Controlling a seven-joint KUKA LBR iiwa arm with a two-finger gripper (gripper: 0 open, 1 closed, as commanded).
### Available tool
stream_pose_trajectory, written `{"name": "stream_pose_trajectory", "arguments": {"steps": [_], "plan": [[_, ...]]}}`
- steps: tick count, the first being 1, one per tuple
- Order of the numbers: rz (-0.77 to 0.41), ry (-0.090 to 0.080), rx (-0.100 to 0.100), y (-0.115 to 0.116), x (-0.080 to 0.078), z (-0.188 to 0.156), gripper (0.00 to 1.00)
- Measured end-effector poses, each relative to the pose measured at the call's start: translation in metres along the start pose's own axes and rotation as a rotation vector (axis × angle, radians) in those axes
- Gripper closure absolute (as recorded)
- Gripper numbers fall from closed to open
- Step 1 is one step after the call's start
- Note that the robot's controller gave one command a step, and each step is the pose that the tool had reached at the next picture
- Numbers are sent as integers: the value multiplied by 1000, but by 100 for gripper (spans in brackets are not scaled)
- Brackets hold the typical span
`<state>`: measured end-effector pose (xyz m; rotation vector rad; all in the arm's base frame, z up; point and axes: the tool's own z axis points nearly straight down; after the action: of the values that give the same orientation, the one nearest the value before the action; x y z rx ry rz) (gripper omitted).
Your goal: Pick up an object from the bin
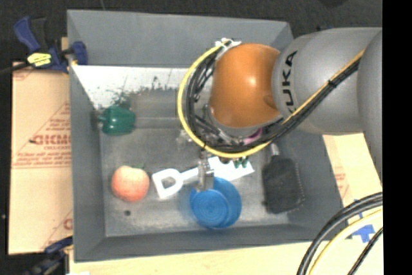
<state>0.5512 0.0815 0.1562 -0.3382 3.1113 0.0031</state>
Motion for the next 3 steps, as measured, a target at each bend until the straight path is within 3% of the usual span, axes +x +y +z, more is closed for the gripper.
{"name": "stream_pose_trajectory", "arguments": {"steps": [1,2,3], "plan": [[-264,4,-1,-27,-26,29,0],[-172,-4,-1,-11,-14,86,0],[-426,-12,3,-1,-20,85,100]]}}
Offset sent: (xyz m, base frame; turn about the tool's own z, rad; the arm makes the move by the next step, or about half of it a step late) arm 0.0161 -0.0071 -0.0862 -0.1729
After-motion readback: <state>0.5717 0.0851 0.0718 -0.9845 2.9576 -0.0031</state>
